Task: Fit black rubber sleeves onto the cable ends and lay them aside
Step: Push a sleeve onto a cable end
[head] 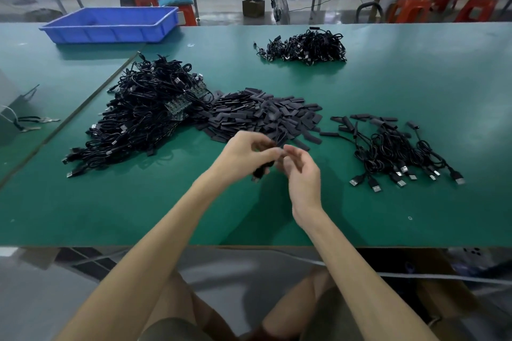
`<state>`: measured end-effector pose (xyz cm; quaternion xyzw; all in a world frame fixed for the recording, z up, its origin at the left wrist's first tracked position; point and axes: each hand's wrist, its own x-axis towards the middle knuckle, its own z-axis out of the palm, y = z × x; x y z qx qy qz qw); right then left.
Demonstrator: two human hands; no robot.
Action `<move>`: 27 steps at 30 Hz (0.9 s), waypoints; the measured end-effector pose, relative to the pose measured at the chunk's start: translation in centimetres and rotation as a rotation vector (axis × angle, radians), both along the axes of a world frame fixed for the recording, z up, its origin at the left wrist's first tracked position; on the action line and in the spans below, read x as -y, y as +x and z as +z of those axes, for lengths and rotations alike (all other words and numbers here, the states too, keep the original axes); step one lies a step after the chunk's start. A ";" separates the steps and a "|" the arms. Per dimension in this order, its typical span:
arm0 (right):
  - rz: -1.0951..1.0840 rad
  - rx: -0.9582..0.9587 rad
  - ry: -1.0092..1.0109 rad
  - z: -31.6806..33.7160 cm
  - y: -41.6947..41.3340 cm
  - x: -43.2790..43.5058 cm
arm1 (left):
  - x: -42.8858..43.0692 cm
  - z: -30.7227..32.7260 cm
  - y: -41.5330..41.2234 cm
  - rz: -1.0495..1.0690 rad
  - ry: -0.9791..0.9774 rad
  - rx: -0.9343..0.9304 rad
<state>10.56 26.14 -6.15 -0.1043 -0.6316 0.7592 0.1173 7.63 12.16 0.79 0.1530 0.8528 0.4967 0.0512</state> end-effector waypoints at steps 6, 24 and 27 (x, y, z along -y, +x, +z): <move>0.134 0.002 0.377 0.8 0.4 0.8 | -7.1 2.9 -3.0 -0.076 0.011 0.042; 0.302 -0.038 0.211 0.7 1.4 0.6 | -14.7 -0.9 -4.0 -0.137 0.075 0.444; 0.280 -0.022 0.203 0.7 1.3 0.5 | -15.2 -0.8 -3.8 -0.187 0.103 0.483</move>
